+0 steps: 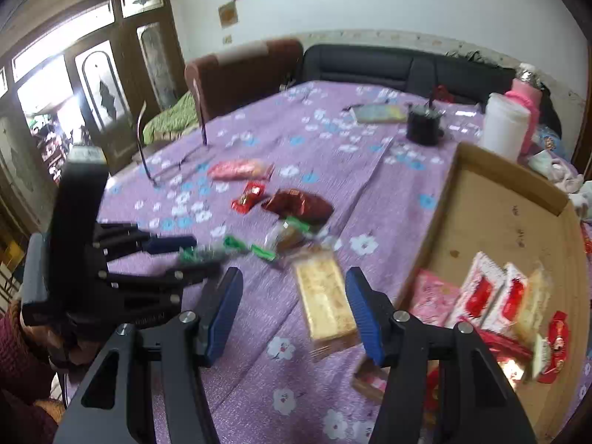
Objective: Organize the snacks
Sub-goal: 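Grasp a green-twisted clear candy with the left gripper while the right grasps the yellow biscuit bar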
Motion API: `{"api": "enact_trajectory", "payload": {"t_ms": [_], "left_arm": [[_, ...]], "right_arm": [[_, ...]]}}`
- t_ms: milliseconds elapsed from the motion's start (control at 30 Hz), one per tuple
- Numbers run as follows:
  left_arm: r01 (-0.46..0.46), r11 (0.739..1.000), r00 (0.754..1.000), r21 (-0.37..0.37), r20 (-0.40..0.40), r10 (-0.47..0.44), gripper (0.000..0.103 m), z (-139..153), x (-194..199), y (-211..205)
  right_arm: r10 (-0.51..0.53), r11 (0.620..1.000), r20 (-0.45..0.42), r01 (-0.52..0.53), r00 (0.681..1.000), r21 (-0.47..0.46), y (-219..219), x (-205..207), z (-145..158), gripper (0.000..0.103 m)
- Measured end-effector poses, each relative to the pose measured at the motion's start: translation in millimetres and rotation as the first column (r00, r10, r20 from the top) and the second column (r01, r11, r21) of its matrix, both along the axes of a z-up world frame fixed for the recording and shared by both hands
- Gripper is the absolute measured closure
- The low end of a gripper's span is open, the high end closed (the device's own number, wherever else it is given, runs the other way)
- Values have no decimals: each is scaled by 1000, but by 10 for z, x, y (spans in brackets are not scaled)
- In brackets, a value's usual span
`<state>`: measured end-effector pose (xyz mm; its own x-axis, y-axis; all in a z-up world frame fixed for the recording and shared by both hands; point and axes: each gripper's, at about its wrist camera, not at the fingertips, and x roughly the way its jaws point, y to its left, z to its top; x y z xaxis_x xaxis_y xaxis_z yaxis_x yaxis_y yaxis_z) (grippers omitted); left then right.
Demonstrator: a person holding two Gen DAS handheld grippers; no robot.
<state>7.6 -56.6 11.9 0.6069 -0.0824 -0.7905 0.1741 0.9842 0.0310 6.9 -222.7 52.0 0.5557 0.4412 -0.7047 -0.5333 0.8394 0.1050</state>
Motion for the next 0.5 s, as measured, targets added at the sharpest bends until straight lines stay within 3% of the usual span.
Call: {"api": "enact_trajectory", "payload": {"t_ms": [67, 200, 300, 400, 500], "left_arm": [[-6, 1000, 1000, -4, 2, 6, 59, 0, 4, 11], [-36, 999, 999, 25, 15, 36, 42, -10, 21, 25], [-53, 998, 999, -18, -8, 53, 38, -19, 51, 113], [-63, 998, 998, 12, 10, 63, 31, -27, 29, 94], [-65, 998, 998, -1, 4, 65, 31, -30, 36, 113]], "right_arm": [[0, 1000, -23, -1, 1000, -27, 49, 35, -53, 49], [-31, 996, -66, 25, 997, -85, 115, 138, -111, 53], [-46, 993, -112, 33, 993, -112, 165, 248, -153, 53], [-63, 981, -138, 36, 988, -192, 260, 346, -236, 53], [-74, 963, -143, 34, 987, -266, 332, 393, -318, 56]]}}
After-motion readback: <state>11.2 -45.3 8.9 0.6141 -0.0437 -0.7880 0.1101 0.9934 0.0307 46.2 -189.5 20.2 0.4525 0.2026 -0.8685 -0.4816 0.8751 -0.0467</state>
